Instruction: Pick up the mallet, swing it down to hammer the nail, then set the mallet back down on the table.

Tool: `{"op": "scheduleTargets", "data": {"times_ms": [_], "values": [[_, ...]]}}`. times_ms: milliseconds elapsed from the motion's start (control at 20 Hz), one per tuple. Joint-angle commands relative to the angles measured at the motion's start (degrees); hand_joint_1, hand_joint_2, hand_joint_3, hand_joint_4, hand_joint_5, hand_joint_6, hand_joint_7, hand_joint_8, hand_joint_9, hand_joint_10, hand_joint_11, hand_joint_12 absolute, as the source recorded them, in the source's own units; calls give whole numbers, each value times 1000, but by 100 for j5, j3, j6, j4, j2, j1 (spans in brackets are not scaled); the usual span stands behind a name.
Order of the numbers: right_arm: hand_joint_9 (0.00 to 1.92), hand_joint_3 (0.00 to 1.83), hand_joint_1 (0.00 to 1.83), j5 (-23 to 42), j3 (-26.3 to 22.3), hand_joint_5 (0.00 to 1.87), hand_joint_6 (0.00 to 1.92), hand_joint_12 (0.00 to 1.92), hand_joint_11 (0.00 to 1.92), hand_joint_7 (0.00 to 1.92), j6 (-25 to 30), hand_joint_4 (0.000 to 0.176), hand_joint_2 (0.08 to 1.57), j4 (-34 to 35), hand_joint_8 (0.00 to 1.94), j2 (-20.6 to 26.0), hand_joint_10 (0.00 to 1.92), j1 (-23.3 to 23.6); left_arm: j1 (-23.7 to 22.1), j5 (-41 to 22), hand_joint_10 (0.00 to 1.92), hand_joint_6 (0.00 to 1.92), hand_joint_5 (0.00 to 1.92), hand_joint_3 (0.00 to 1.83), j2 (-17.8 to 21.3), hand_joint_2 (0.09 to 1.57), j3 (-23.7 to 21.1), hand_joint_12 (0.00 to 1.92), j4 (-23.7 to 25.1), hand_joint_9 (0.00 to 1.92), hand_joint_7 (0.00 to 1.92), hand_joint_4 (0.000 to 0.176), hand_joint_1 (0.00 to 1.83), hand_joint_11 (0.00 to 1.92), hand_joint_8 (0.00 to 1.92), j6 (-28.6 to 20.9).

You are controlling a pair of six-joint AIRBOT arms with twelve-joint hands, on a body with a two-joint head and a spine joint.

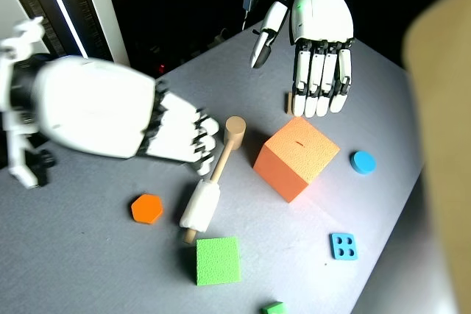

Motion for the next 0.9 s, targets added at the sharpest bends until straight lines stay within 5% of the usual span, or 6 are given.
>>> {"op": "scheduleTargets", "data": {"times_ms": [0,150,450,600,700,850], "values": [[198,0,666,615,-30,220,906,1369,10,80,4,0,973,32,1801,16,1161,77,-94,-496,910,32,770,0,58,1258,0,1231,-141,550,762,0,183,119,491,-4],[121,2,566,639,-32,71,1892,1917,202,12,-131,0,1026,31,1940,-28,1915,-80,-138,-315,1902,1808,387,0,50,1285,-60,1914,-141,544,546,0,345,522,1875,-13],[824,0,604,749,-20,716,1921,1921,936,782,-232,0,968,31,1941,-21,1921,-216,-194,-191,1921,1901,1329,0,35,1257,-162,1921,-142,1292,1399,2,473,1241,1921,6],[1679,25,311,750,-19,1610,1921,1921,1706,1660,-266,0,1114,31,1941,-19,1921,-225,-231,-190,1921,1921,1394,10,34,1284,-229,1921,-142,1633,1573,168,325,1630,1921,33],[1844,41,452,749,-19,1690,1921,1921,1903,1813,-275,154,1379,31,1941,-18,1921,-234,-229,-190,1921,1855,1339,17,31,1431,-254,1921,-142,1563,1531,176,550,1560,1889,34],[1861,20,986,758,-19,1685,1921,1921,1921,1812,-278,176,1437,31,1941,-13,1921,-236,-239,-213,1921,1920,1355,0,30,1400,-213,1921,-143,1567,1541,176,1183,1589,1921,25]]}}
